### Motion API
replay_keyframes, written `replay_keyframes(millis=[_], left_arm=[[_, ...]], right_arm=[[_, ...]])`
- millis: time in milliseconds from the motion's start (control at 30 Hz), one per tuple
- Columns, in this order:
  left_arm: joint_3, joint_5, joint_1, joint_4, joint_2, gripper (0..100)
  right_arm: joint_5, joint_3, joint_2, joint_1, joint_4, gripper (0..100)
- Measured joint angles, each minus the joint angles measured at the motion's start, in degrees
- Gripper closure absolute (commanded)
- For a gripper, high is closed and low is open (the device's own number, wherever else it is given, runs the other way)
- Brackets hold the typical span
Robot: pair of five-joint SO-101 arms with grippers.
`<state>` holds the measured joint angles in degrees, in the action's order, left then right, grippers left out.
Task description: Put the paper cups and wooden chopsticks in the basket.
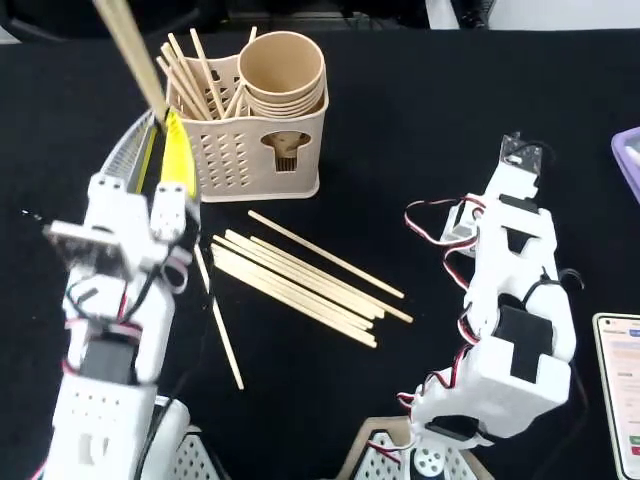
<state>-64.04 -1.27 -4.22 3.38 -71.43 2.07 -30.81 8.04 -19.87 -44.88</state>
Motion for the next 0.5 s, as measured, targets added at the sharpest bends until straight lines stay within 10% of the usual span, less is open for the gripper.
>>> replay_keyframes(millis=[500], left_arm=[[22.77, 12.22, 0.88, 2.64, 42.29, 97]], right_arm=[[0.00, 0.00, 0.00, 0.00, 0.00, 88.2]])
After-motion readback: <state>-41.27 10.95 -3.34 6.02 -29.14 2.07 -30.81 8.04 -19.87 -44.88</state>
